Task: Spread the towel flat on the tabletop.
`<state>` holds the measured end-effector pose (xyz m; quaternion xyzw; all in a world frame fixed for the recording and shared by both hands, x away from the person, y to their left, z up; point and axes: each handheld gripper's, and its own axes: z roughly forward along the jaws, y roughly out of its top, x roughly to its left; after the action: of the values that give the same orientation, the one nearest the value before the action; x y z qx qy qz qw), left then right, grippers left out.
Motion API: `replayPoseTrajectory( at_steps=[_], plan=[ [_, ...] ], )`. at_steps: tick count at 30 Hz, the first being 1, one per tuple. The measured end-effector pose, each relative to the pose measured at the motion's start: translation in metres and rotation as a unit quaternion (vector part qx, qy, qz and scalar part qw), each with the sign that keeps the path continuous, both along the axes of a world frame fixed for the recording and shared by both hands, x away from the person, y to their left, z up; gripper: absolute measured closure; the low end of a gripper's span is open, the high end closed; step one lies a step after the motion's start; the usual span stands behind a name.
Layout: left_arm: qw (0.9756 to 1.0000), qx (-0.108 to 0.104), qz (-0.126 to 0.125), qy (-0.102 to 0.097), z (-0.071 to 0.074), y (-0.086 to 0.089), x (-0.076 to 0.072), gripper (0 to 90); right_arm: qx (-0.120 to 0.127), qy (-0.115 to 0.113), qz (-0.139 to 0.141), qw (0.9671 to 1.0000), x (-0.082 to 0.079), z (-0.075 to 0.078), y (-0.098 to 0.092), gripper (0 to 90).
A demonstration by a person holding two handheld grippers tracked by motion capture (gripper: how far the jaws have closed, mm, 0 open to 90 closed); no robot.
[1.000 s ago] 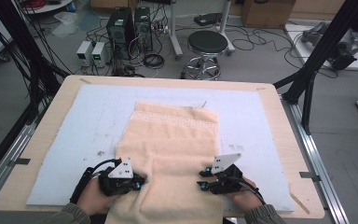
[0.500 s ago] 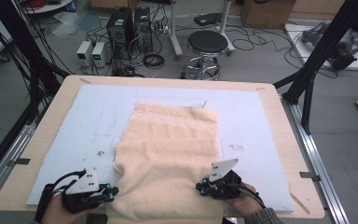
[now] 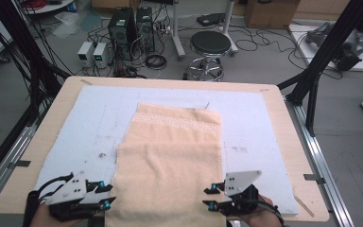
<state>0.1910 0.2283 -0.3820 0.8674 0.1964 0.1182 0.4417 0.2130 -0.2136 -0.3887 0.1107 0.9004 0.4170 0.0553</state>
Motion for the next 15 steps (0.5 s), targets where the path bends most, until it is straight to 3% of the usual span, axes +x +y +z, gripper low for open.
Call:
replayPoseTrajectory(
  at_steps=[3, 5, 7, 9, 10, 12, 13, 15],
  plan=[
    [1.0, 0.003, 0.002, 0.009, -0.017, -0.011, 0.024, 55.2, -0.012, -0.008, -0.021, 0.9997, 0.025, -0.011, 0.0, 60.4],
    [0.9996, 0.021, 0.003, 0.016, -0.03, -0.018, 0.04, 51.4, -0.014, 0.001, -0.035, 0.9993, 0.043, -0.021, 0.0, 59.1],
    [0.999, 0.034, 0.006, 0.03, -0.041, -0.025, 0.055, 50.3, -0.033, 0.016, -0.043, 0.9984, 0.059, -0.033, 0.003, 59.8],
    [0.9982, 0.04, -0.001, 0.045, -0.048, -0.028, 0.064, 51.8, -0.06, 0.022, -0.045, 0.9969, 0.065, -0.042, 0.008, 64.9],
    [0.9974, 0.044, -0.011, 0.056, -0.052, -0.03, 0.066, 57.3, -0.063, 0.022, -0.042, 0.9969, 0.066, -0.046, 0.01, 69.3],
    [0.9975, 0.042, -0.019, 0.053, -0.055, -0.031, 0.067, 68.6, -0.054, 0.024, -0.033, 0.9977, 0.066, -0.046, 0.01, 80.8],
    [0.9968, 0.042, -0.02, 0.065, -0.054, -0.031, 0.068, 74.9, -0.053, 0.026, -0.027, 0.9979, 0.065, -0.046, 0.01, 83.5],
    [0.9966, 0.047, -0.022, 0.064, -0.052, -0.029, 0.065, 82.0, -0.049, 0.035, -0.021, 0.998, 0.062, -0.045, 0.009, 85.0]
  ],
)
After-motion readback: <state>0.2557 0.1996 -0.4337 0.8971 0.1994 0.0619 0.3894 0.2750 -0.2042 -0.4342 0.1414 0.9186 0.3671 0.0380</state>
